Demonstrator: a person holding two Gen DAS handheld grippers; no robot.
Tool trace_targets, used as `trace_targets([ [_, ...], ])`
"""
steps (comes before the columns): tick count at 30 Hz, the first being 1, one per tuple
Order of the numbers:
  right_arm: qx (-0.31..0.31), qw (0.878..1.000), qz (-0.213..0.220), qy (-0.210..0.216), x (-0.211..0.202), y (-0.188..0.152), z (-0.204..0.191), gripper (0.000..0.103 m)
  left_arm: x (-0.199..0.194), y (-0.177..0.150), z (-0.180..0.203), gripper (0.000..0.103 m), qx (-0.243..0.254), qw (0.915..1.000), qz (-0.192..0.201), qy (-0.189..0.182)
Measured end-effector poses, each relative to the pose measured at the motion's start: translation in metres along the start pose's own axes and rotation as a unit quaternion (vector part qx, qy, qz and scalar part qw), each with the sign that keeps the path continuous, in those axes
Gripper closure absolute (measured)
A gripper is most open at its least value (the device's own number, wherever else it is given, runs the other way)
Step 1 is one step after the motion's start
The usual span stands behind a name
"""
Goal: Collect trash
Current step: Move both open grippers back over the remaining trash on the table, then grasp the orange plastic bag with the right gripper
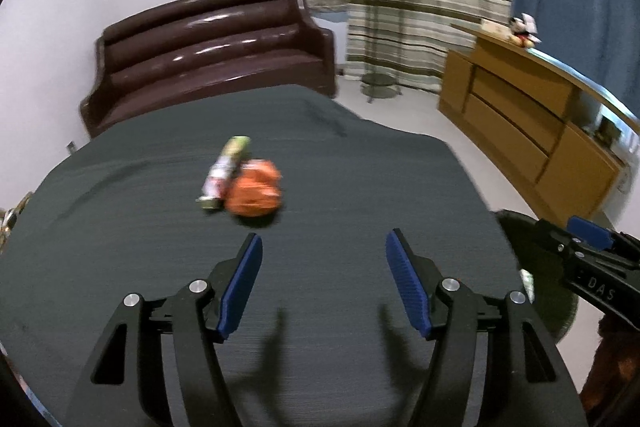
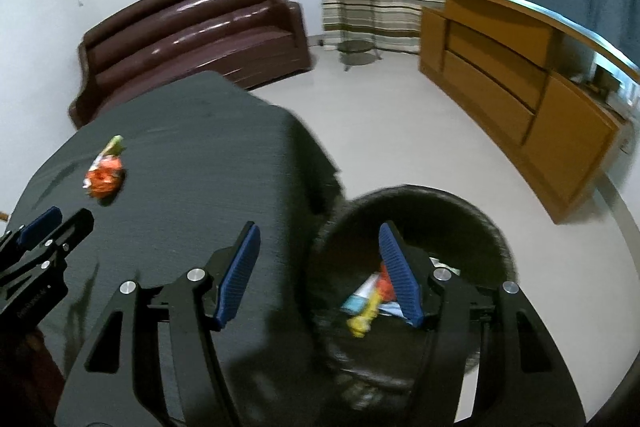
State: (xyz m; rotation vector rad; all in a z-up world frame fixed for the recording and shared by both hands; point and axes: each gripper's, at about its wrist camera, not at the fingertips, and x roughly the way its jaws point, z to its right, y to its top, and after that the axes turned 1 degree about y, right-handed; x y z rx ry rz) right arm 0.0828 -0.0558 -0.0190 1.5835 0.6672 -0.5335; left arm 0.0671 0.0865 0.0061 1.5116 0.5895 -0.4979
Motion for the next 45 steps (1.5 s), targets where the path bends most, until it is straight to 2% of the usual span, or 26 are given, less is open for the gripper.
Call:
trace_targets([
  [8, -0.052, 0.997, 0.000, 0.050, 0.018, 0.018, -0.089, 0.043, -0.003, -0.002, -0.070, 0.040, -0.041, 0.9981, 0.004, 0.047],
  [15, -0.083, 0.993, -0.006, 0.083, 0.039, 0.033, -0.151, 0.043, 0.002, -0.007, -0.140, 0.040, -0.073, 0.9929, -0.003, 0.094],
  [22, -0.101, 0.990, -0.019, 0.094, 0.062, 0.035, -0.193, 0.043, 0.010, -0.012, -0.182, 0.040, -0.094, 0.9876, -0.015, 0.125],
  [28, -0.104, 0.990, -0.035, 0.087, 0.082, 0.037, -0.209, 0.043, 0.017, -0.007, -0.190, 0.038, -0.099, 0.9864, -0.019, 0.130],
  [31, -0.105, 0.990, -0.047, 0.085, 0.090, 0.035, -0.213, 0.043, 0.021, -0.006, -0.188, 0.033, -0.096, 0.9857, -0.022, 0.137],
  [34, -0.110, 0.989, -0.056, 0.083, 0.097, 0.034, -0.217, 0.043, 0.024, -0.003, -0.185, 0.033, -0.096, 0.9866, -0.023, 0.129],
  [37, -0.113, 0.988, -0.062, 0.083, 0.101, 0.034, -0.216, 0.059, 0.028, -0.002, -0.187, 0.033, -0.099, 0.9878, -0.023, 0.119],
  [45, -0.106, 0.990, -0.052, 0.076, 0.098, 0.038, -0.200, 0.059, 0.038, 0.009, -0.166, 0.033, -0.088, 0.9920, -0.022, 0.088],
])
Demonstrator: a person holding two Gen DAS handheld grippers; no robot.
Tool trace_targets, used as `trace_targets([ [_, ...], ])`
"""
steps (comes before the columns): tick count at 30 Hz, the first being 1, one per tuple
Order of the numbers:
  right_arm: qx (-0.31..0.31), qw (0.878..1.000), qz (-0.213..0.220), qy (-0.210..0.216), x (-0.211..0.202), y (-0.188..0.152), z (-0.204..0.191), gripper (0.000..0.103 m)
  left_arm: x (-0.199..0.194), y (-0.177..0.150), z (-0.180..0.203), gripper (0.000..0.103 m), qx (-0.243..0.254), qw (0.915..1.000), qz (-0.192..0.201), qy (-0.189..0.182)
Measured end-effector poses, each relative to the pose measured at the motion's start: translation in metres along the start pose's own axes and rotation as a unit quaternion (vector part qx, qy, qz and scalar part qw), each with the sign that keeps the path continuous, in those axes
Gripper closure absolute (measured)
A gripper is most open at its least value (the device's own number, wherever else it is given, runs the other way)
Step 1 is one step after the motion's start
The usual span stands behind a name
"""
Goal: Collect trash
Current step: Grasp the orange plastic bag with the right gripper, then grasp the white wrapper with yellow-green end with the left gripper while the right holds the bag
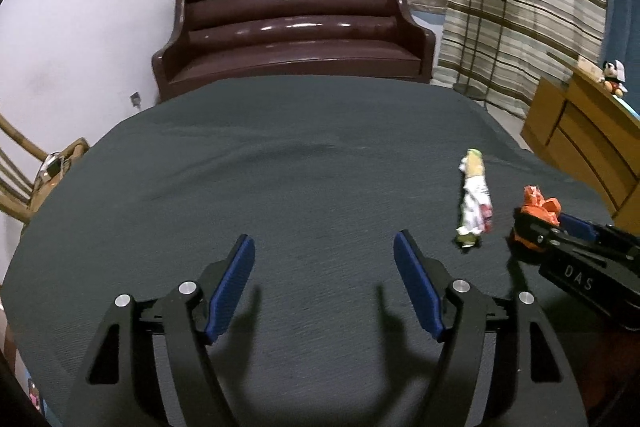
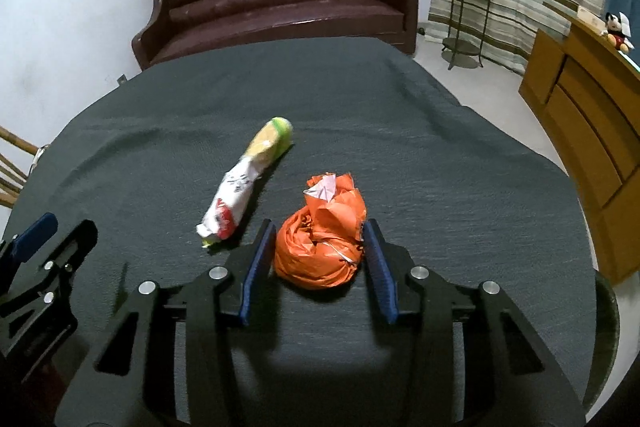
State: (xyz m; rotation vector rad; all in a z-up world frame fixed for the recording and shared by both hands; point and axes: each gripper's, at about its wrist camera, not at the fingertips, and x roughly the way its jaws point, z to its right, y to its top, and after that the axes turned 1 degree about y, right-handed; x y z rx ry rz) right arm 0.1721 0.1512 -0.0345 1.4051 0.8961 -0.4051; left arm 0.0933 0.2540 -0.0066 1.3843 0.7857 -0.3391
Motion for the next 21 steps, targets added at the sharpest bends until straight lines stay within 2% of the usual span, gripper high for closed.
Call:
trace_targets([
  [10, 0.018, 1.000, 0.005, -0.019, -0.005, 0.002, 0.045, 0.059, 0.021, 0.015, 0.047, 0.033, 0.030, 0.9989, -0.013, -0.032],
  [21, 0.029, 1.000, 0.005, -0.010, -0.005, -0.002, 0.068, 0.059, 0.033, 0.021, 0.077, 0.033, 0.057, 0.9969, -0.018, -0.050],
])
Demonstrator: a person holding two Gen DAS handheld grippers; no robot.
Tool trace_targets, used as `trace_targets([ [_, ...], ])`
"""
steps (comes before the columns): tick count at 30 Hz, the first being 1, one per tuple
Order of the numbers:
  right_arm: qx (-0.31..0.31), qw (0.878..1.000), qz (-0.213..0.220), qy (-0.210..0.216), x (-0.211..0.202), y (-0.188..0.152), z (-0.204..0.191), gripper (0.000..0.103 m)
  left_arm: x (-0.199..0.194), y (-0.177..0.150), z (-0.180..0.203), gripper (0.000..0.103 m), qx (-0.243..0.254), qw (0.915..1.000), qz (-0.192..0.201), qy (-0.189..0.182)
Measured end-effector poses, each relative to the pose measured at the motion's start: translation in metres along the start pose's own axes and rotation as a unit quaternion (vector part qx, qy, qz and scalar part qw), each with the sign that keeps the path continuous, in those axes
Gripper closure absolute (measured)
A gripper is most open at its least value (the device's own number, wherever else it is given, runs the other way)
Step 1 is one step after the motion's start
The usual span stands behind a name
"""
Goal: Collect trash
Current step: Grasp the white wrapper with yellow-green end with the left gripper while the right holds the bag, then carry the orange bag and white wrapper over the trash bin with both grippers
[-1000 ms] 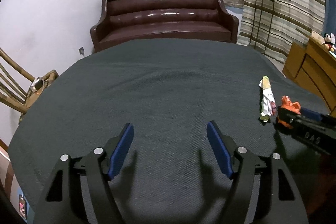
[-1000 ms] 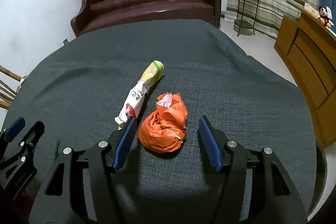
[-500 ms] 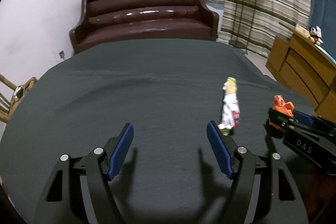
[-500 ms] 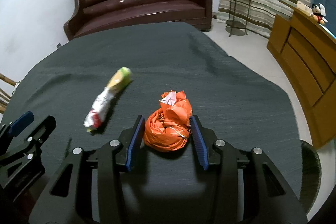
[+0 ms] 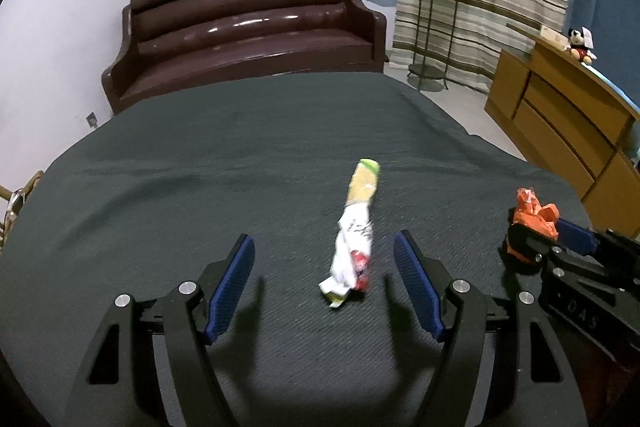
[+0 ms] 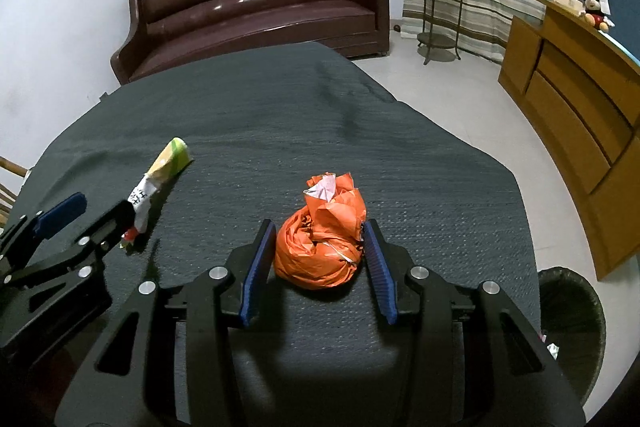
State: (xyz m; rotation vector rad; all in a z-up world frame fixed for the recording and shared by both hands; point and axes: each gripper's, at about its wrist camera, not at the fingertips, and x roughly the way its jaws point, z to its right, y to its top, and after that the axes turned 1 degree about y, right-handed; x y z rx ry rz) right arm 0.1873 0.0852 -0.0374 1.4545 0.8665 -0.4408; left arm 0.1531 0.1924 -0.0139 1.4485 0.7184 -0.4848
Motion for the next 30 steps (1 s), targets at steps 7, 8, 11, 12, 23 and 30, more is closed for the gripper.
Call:
trace_targets([
  [7, -0.004, 1.000, 0.003, 0.004, 0.001, 0.000, 0.002, 0.059, 0.017, 0.005, 0.007, 0.052, 0.014, 0.9995, -0.028, -0.001],
  [8, -0.006, 1.000, 0.003, 0.005, 0.001, 0.000, 0.001, 0.059, 0.018, 0.007, 0.008, 0.060, 0.015, 0.9994, -0.032, -0.002],
  [11, -0.008, 1.000, 0.003, 0.006, 0.001, 0.001, 0.002, 0.059, 0.021, 0.006, 0.012, 0.079, 0.024, 0.9989, -0.040, -0.006],
  [12, -0.009, 1.000, 0.003, 0.007, 0.001, 0.001, 0.002, 0.059, 0.021, 0.005, 0.013, 0.084, 0.029, 0.9987, -0.041, -0.007],
  [23, -0.010, 1.000, 0.005, 0.006, -0.003, 0.003, 0.001, 0.059, 0.002, -0.005, 0.015, 0.086, 0.028, 0.9991, -0.030, -0.013],
  [30, -0.011, 1.000, 0.009, 0.004, -0.015, -0.008, 0.001, 0.059, -0.023, -0.018, 0.022, 0.086, 0.030, 0.9993, -0.019, -0.015],
])
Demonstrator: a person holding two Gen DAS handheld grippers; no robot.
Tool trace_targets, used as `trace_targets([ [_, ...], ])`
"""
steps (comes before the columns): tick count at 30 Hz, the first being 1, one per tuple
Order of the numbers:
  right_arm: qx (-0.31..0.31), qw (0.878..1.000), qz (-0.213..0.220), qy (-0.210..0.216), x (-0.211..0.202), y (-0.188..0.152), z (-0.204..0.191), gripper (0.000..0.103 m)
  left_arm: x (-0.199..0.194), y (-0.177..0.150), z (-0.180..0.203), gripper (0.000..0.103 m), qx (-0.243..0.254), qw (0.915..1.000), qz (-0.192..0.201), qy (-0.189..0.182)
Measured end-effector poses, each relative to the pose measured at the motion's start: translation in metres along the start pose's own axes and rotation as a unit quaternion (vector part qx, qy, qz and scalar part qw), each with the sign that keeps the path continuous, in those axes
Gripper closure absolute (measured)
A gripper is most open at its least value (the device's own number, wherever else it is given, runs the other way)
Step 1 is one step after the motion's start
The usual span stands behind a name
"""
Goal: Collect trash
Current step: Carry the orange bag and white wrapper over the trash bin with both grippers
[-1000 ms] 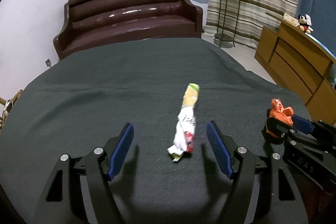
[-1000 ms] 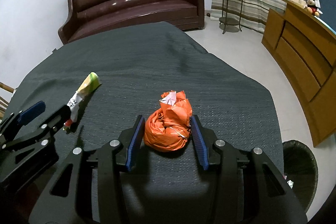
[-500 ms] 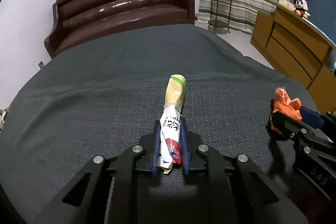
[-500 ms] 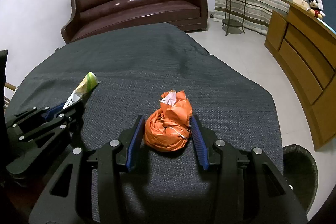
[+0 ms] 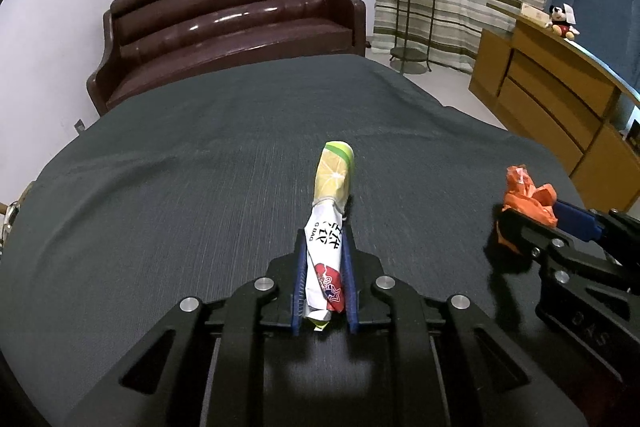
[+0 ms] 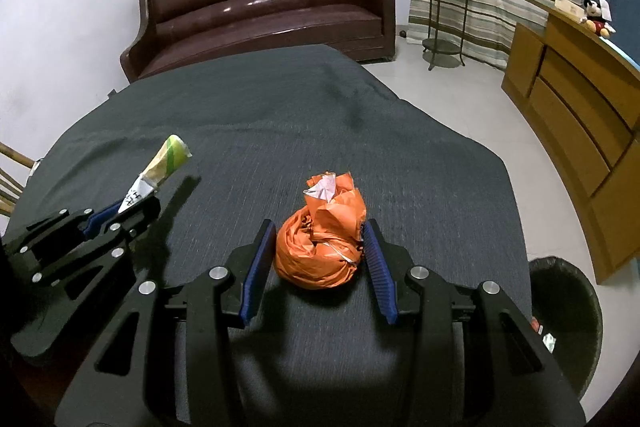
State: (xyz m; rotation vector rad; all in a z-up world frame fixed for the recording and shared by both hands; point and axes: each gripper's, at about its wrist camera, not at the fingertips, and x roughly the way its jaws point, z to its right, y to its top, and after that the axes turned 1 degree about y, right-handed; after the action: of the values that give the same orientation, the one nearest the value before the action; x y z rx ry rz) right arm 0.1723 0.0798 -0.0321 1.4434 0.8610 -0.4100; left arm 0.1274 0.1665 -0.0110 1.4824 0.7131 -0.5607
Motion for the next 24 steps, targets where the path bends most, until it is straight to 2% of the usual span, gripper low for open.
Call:
trace_targets([
  [10, 0.004, 1.000, 0.003, -0.002, -0.028, -0.028, 0.003, 0.059, -0.032, -0.021, 0.018, 0.086, -0.002, 0.9999, 0.006, -0.015],
  [24, 0.021, 1.000, 0.016, -0.012, -0.067, -0.065, 0.022, 0.059, -0.054, -0.041, 0.053, 0.086, 0.008, 0.9992, 0.011, -0.037],
])
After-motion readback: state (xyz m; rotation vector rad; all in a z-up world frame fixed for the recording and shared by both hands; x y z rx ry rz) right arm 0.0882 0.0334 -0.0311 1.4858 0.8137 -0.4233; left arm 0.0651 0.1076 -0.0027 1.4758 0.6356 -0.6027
